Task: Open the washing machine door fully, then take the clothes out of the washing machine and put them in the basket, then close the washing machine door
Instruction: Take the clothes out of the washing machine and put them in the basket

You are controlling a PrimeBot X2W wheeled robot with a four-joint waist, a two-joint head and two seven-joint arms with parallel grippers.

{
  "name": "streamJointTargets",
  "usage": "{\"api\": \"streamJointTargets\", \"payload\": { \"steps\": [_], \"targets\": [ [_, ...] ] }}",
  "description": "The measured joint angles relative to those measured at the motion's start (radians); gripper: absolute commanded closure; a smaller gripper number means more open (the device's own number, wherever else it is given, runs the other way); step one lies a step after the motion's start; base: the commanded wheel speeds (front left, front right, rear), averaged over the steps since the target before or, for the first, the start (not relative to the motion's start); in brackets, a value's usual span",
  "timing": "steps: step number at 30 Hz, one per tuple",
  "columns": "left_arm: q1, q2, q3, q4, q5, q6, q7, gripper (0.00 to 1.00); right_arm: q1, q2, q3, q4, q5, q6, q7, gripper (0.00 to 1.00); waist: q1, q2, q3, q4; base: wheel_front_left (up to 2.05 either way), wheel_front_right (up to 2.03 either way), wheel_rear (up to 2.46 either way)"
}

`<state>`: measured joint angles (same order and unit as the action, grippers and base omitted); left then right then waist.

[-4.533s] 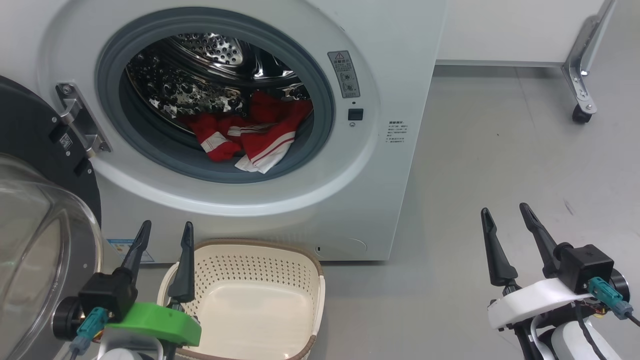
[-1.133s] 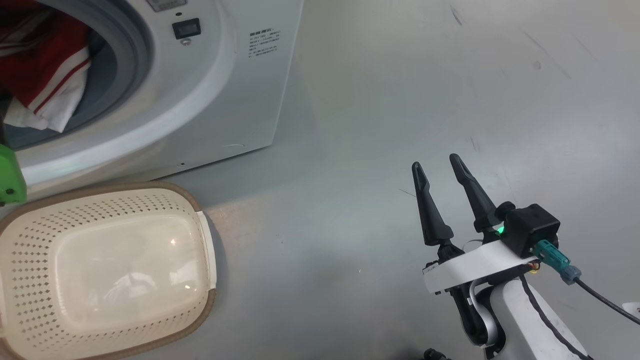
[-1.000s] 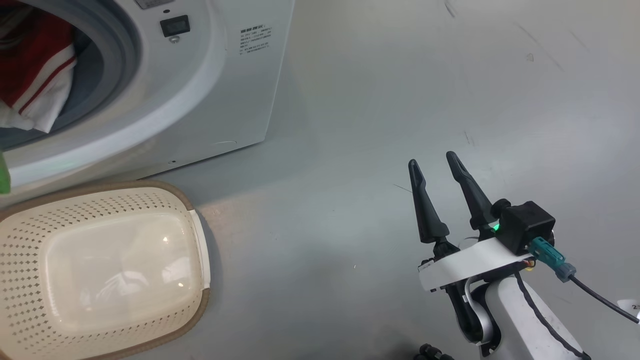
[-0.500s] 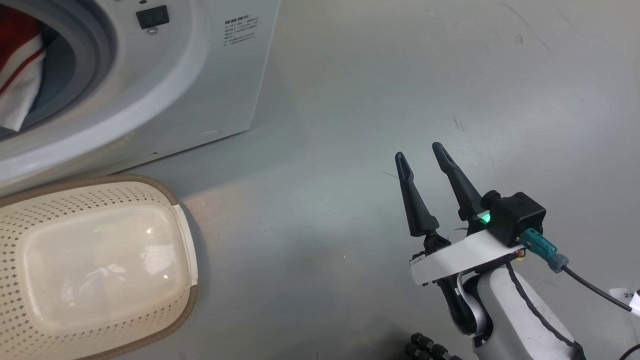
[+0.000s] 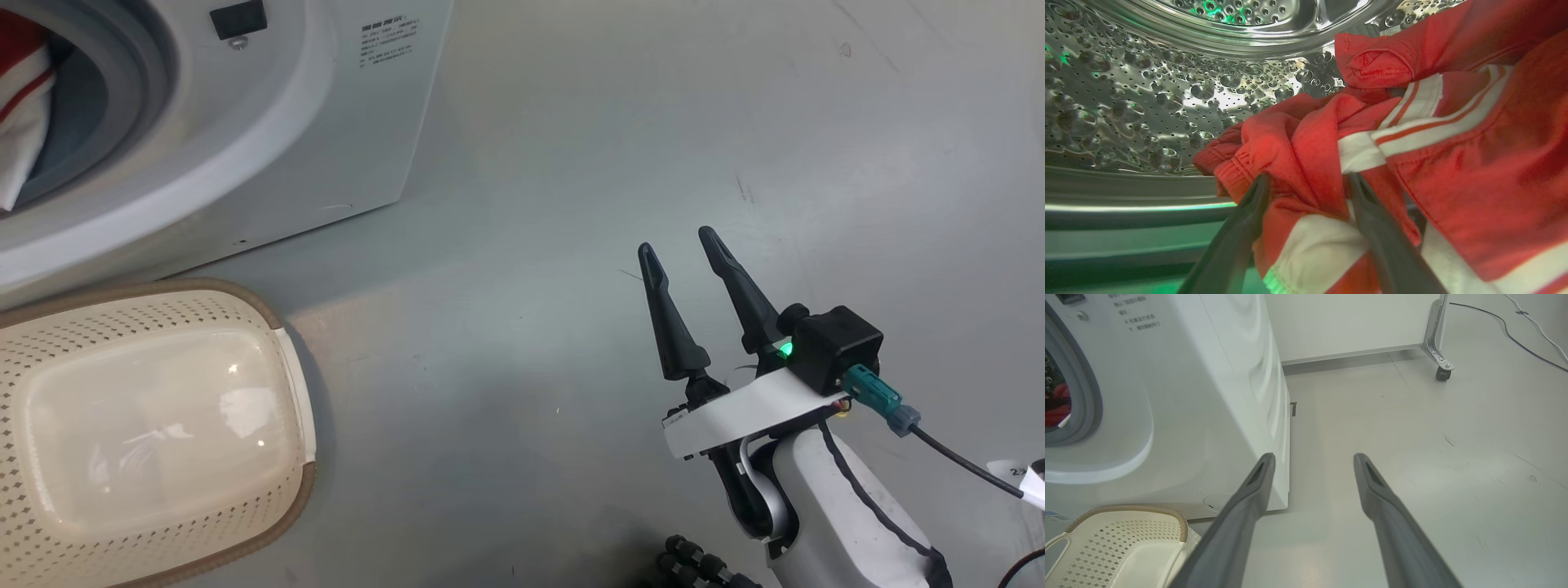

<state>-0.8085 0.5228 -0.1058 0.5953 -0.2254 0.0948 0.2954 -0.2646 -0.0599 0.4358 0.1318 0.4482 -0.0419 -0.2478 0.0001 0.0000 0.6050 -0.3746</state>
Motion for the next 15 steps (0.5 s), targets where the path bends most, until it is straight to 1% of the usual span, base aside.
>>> {"api": "streamJointTargets", "payload": {
  "steps": [2, 3, 4, 5, 11, 15],
  "targets": [
    [-0.013, 0.000, -0.001, 0.015, 0.000, -0.008, 0.003, 0.00, -0.007, 0.001, 0.001, 0.004, 0.000, 0.004, 0.000, 0.00, 0.0000, 0.0000, 0.004, -0.003, 0.00, 0.00, 0.00],
    [-0.016, 0.000, 0.000, 0.020, -0.001, -0.010, 0.003, 0.04, -0.011, 0.002, 0.001, 0.006, 0.000, 0.004, 0.000, 0.00, 0.0000, 0.0000, 0.005, -0.003, 0.00, 0.00, 0.00],
    [-0.020, -0.001, 0.001, 0.026, -0.003, -0.011, 0.003, 0.45, -0.015, 0.002, 0.000, 0.007, 0.000, 0.004, 0.000, 0.00, 0.0000, 0.0000, 0.006, -0.004, 0.00, 0.00, 0.00],
    [-0.024, -0.001, 0.001, 0.032, -0.003, -0.012, 0.003, 1.00, -0.018, 0.002, 0.000, 0.007, 0.000, 0.004, 0.000, 0.00, 0.0000, 0.0000, 0.007, -0.005, 0.00, 0.00, 0.00],
    [-0.040, -0.003, 0.000, 0.053, -0.003, -0.021, -0.001, 1.00, -0.019, 0.003, -0.001, 0.019, 0.002, 0.005, -0.002, 0.00, 0.0000, 0.0000, 0.008, -0.005, 0.00, 0.00, 0.00],
    [-0.043, -0.022, -0.002, 0.074, -0.004, -0.021, -0.035, 1.00, -0.025, 0.004, -0.007, 0.026, 0.002, 0.005, -0.002, 0.00, 0.0000, 0.0000, -0.001, 0.000, 0.00, 0.00, 0.00]
  ]
}}
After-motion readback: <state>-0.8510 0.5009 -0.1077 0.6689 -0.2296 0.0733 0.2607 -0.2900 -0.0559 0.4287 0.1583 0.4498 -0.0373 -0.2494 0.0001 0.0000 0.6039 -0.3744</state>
